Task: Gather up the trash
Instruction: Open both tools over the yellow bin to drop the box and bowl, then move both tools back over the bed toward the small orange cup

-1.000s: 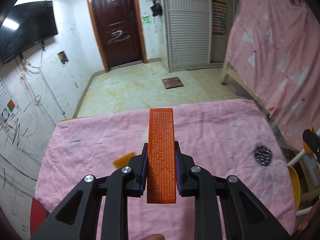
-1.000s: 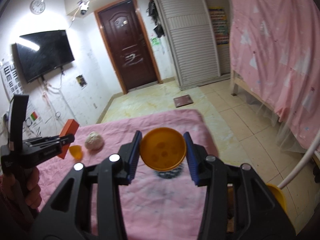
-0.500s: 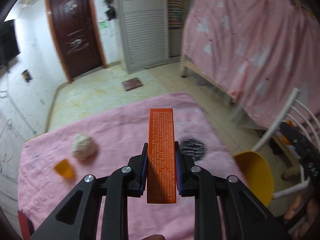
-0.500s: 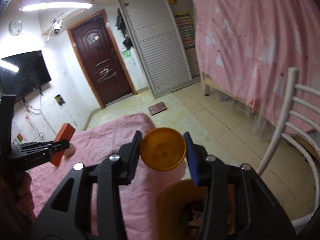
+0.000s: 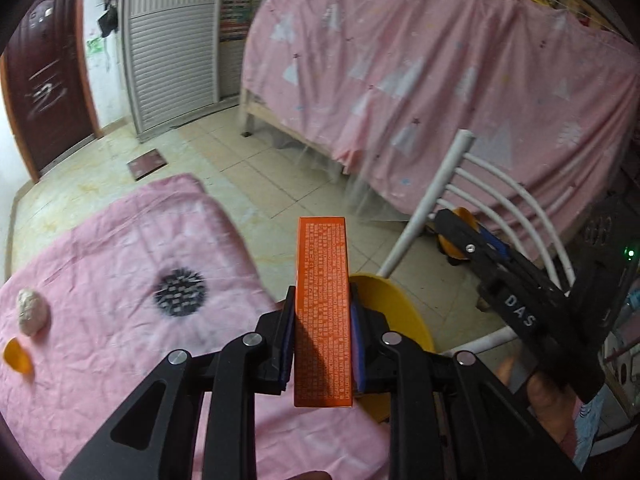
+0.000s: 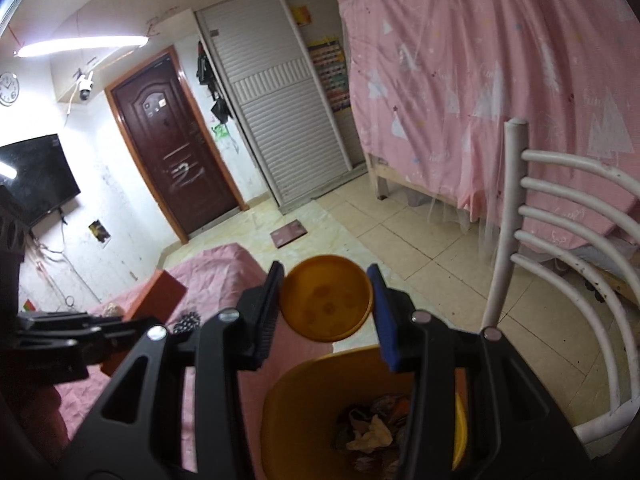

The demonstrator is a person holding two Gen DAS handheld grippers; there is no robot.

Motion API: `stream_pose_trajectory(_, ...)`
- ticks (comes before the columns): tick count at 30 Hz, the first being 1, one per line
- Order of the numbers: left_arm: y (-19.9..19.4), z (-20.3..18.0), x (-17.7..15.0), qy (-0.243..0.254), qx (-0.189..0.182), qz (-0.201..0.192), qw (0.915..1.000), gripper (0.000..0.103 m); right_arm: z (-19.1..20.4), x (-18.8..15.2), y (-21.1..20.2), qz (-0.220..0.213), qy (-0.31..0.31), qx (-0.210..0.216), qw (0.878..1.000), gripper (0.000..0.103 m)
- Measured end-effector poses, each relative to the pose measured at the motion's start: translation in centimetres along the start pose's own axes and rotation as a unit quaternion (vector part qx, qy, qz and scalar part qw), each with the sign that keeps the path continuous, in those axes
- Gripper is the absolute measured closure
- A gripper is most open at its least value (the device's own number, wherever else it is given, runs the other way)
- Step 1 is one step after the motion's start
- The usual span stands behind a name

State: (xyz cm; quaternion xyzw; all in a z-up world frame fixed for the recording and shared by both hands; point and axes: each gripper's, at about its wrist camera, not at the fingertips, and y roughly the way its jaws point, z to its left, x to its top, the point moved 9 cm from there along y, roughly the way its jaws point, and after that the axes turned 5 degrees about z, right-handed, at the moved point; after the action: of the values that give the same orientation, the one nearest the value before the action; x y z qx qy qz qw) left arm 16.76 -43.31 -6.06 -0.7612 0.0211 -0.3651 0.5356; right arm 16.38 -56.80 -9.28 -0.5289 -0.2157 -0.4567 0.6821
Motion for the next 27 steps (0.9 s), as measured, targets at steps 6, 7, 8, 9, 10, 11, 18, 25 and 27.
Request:
stream_pose_trajectory(6, 0.1, -2.1, 0.7, 0.010, -0.017, -0.001, 0.9998, 0.080, -0.8, 0.1, -0.1, -0.002, 0.000, -0.001, 1.000, 0.062)
stream_pose_trajectory(7, 0.1, -2.3, 0.8, 0.011, -0.016, -0.001, 0.9998, 0.077, -0.9, 0.1, -0.1, -0.002, 0.000, -0.001, 1.000, 0.062)
stream_pose_trajectory(8, 0.1, -2.4, 0.8, 0.013, -0.016, -0.002, 0.9998, 0.072, -0.8, 0.1, -0.2, -0.002, -0.001, -0.001, 1.000, 0.062)
stream_pose_trajectory(9, 0.0, -2.5, 0.8, 0.014, -0.013, -0.003, 0.9998, 0.069, -0.8, 0.1, -0.2, -0.001, -0.001, 0.000, 1.000, 0.062)
stream_pose_trajectory(10, -0.1, -2.4, 0.9, 0.014, -0.011, -0.004, 0.9998, 0.068, -0.8, 0.2, -0.2, -0.001, -0.002, 0.001, 1.000, 0.062)
stream_pose_trajectory(11, -0.1, -2.2, 0.9, 0.014, -0.009, -0.005, 0.9999, 0.068, -0.8, 0.2, -0.2, 0.000, -0.002, 0.001, 1.000, 0.062)
stream_pose_trajectory(18, -1.0, -0.8, 1.0, -0.003, -0.003, -0.007, 1.0000, 0.068, 0.2, 0.2, 0.0, 0.004, -0.004, 0.002, 1.000, 0.060)
stream_pose_trajectory(25, -2.0, 1.7, 0.9, -0.029, 0.001, -0.012, 0.9995, 0.067, 1.5, -0.1, 0.4, 0.010, -0.010, 0.004, 1.000, 0.049)
stream_pose_trajectory(27, -2.3, 2.6, 0.9, -0.036, 0.002, -0.013, 0.9993, 0.066, 2.2, -0.3, 0.7, 0.015, -0.015, 0.006, 1.000, 0.049)
